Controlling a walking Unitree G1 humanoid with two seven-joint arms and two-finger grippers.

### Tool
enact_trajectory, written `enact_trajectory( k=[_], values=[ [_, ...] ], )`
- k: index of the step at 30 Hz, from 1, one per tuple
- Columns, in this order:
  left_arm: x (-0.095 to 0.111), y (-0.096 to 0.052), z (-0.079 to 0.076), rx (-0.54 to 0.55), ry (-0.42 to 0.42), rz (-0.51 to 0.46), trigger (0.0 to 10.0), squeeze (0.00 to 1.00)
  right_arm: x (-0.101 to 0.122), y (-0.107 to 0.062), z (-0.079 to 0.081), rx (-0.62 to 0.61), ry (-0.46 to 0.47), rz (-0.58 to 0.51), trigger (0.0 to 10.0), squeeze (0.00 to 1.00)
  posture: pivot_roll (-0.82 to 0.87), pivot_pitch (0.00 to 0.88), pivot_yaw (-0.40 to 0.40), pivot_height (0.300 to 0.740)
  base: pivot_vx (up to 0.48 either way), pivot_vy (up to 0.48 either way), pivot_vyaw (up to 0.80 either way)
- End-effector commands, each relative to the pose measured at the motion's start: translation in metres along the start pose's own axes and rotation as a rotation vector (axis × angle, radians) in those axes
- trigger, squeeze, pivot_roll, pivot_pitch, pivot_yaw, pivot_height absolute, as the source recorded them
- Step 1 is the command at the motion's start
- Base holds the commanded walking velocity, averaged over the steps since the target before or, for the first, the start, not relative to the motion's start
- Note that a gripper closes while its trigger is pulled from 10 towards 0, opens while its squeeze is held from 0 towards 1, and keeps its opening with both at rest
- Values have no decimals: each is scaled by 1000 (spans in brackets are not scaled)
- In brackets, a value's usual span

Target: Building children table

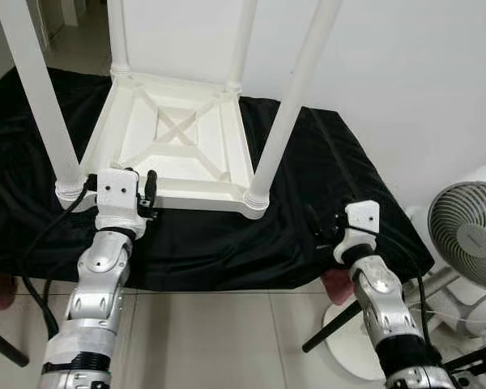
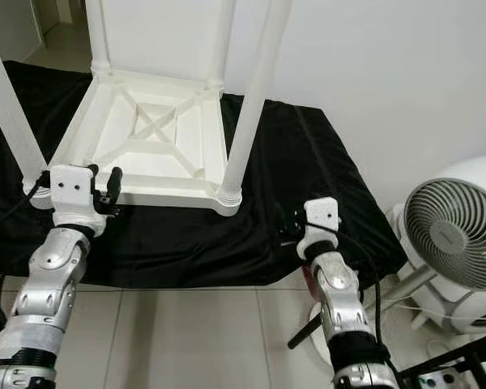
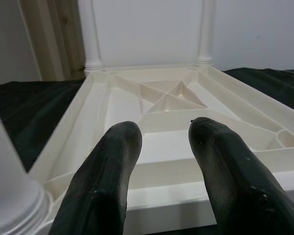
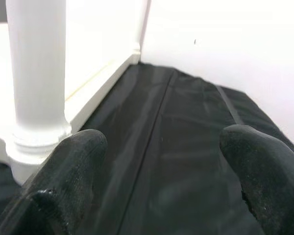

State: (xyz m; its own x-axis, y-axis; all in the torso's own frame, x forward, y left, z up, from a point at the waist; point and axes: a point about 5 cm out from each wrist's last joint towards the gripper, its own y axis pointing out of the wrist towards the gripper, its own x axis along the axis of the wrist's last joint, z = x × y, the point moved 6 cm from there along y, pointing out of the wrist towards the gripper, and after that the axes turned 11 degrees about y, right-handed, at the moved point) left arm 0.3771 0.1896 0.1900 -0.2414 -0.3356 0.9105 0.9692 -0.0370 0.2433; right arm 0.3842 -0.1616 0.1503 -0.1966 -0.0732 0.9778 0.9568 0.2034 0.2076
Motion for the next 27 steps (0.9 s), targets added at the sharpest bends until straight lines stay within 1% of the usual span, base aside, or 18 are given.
enact_trajectory(
  k=[1,4,6,7,8,9,10,12,15,16,17,19,21,22,23,24,25,27],
  values=[
    [-2,0,-12,-82,-17,0,10000,0,-1,-1,-4,-4,-2,3,10000,0,21,0,-106,740,0,0,0],
    [-4,-1,-14,-99,-10,9,10000,0,0,4,3,30,12,6,10000,0,12,0,-101,740,0,0,0],
    [-4,-1,-14,-99,-10,9,10000,0,0,4,3,30,12,6,10000,0,12,0,-101,740,0,0,0],
    [-5,-2,-18,-122,1,10,10000,0,-1,7,10,58,12,13,10000,0,10,0,-103,740,0,0,0],
    [-5,-2,-18,-122,1,10,10000,0,-1,7,10,58,12,13,10000,0,10,0,-103,740,0,0,0],
    [-6,-2,-20,-139,10,12,10000,0,-2,10,16,84,15,20,10000,0,16,0,-118,740,0,0,0],
    [-6,-2,-20,-139,10,12,10000,0,-2,10,16,84,15,20,10000,0,16,0,-118,740,0,0,0],
    [-6,0,-15,-149,21,18,10000,0,-2,16,30,141,28,34,10000,0,24,0,-128,740,0,0,0],
    [-6,0,-15,-149,21,18,10000,0,-2,16,30,141,28,34,10000,0,24,0,-128,740,0,0,0],
    [-4,0,-12,-155,22,14,10000,0,-2,20,34,155,34,39,10000,0,33,4,-141,740,0,0,0],
    [-4,0,-12,-155,22,14,10000,0,-2,20,34,155,34,39,10000,0,33,4,-141,740,0,0,0],
    [8,-6,-16,-214,13,-10,10000,0,-2,29,45,189,76,49,10000,0,70,22,-174,740,0,0,0],
    [8,-6,-16,-214,13,-10,10000,0,-2,29,45,189,76,49,10000,0,70,22,-174,740,0,0,0],
    [14,-11,-21,-256,17,-24,10000,0,-2,34,50,195,82,52,10000,0,88,33,-189,740,0,0,0],
    [21,-20,-31,-327,10,-37,10000,0,-1,41,55,192,89,51,10000,0,102,44,-198,740,0,0,0],
    [21,-20,-31,-327,10,-37,10000,0,-1,41,55,192,89,51,10000,0,102,44,-198,740,0,0,0],
    [28,-28,-38,-378,13,-64,10000,0,1,46,58,182,98,49,10000,0,113,50,-206,740,0,0,0],
    [28,-28,-38,-378,13,-64,10000,0,1,46,58,182,98,49,10000,0,113,50,-206,740,0,0,0]
  ],
)
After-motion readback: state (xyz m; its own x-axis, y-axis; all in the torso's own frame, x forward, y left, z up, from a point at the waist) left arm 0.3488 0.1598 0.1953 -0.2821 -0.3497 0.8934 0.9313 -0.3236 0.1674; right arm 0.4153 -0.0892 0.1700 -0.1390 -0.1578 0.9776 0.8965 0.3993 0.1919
